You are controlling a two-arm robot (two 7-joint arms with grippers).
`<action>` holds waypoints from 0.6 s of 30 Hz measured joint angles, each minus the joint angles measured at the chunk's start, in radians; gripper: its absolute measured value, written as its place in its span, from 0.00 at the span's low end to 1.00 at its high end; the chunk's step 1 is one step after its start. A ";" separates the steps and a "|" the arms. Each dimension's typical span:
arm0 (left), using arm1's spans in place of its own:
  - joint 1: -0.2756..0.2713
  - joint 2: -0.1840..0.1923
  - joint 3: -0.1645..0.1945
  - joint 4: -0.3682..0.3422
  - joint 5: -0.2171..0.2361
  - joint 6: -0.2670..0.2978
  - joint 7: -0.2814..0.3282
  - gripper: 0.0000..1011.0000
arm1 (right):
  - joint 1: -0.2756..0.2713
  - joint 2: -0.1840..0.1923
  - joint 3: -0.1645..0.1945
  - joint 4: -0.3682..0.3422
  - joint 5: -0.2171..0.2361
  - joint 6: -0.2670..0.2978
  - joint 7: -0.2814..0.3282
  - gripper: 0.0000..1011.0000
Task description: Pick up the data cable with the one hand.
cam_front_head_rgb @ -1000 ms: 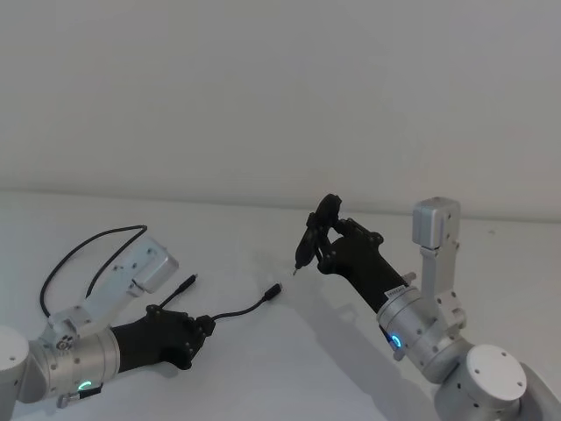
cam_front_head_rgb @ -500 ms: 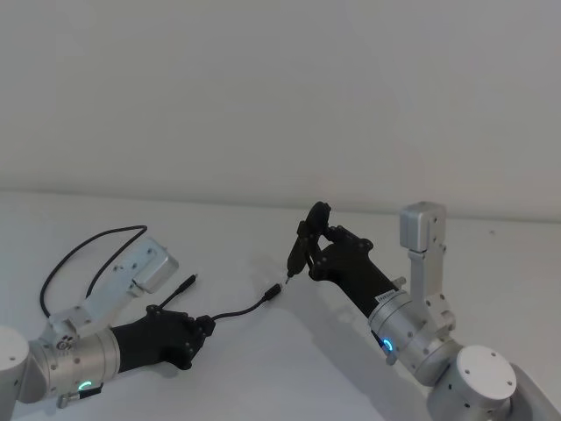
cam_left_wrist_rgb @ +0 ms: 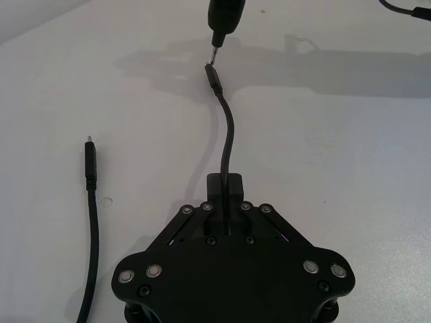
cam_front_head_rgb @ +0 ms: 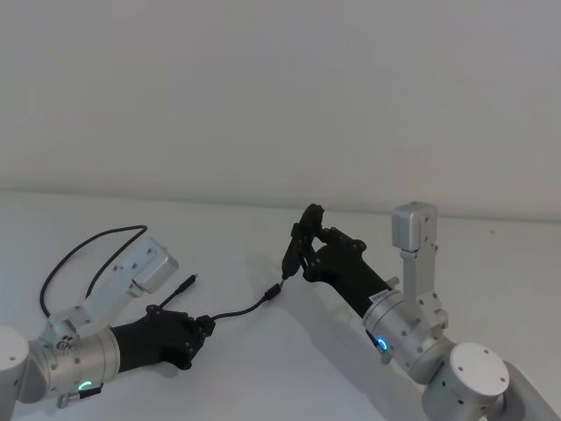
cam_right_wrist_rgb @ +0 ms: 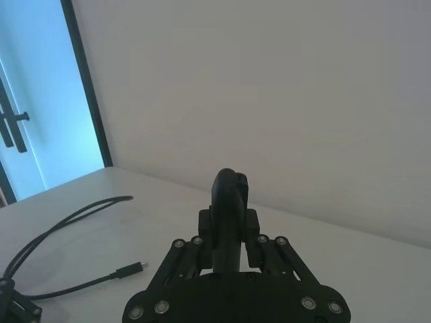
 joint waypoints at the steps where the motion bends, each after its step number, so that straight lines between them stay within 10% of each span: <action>1: 0.000 0.000 0.000 0.000 0.000 0.000 0.000 0.05 | 0.001 0.000 0.000 0.002 0.000 -0.001 0.001 0.27; 18: 0.000 0.000 0.000 0.000 0.000 0.000 0.000 0.05 | 0.016 -0.007 -0.004 0.029 -0.001 -0.014 0.011 0.27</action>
